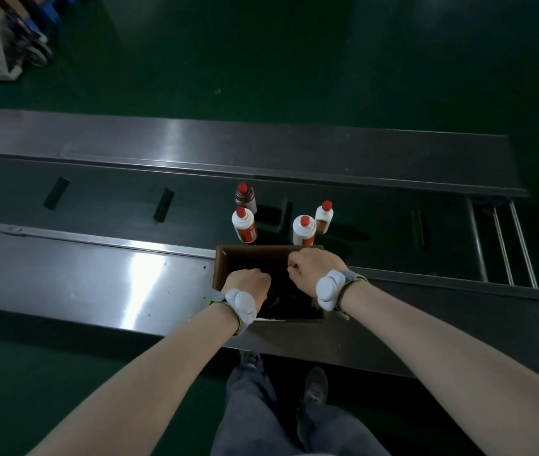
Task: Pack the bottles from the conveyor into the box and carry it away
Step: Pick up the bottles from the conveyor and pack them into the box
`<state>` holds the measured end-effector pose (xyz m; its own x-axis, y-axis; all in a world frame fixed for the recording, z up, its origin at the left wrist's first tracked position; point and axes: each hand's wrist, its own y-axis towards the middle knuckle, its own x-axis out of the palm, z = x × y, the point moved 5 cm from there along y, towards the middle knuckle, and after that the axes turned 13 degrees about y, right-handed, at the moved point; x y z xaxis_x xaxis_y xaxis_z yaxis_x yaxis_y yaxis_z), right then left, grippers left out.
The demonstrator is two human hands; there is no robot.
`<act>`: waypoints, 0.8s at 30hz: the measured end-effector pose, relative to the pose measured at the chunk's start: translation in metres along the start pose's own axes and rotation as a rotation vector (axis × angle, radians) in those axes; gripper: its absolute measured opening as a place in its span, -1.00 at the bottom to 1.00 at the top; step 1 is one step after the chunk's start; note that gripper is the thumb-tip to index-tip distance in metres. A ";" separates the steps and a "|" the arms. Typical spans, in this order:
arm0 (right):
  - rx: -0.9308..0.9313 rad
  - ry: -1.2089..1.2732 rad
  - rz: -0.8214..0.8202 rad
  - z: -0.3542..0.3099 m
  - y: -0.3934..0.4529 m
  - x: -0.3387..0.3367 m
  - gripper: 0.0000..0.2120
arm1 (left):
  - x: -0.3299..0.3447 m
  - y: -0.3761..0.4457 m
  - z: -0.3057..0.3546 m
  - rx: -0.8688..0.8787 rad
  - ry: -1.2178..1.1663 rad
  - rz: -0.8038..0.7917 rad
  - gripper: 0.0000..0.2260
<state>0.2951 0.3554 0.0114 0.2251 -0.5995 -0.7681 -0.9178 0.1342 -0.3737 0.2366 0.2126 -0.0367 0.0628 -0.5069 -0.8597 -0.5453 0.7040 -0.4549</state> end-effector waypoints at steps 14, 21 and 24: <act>0.037 -0.005 -0.006 0.014 0.020 0.015 -0.74 | 0.049 0.037 0.026 0.127 0.022 -0.233 -0.84; 0.065 -0.029 -0.008 0.017 0.032 0.015 -0.76 | 0.066 0.040 0.035 0.141 0.029 -0.297 -0.76; 0.080 -0.026 -0.015 0.016 0.039 0.013 -0.77 | 0.066 0.041 0.033 0.177 0.037 -0.297 -0.75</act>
<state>0.2676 0.3652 -0.0218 0.2477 -0.5814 -0.7750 -0.8856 0.1885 -0.4244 0.2462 0.2241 -0.1200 0.1650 -0.7177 -0.6765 -0.3541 0.5971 -0.7198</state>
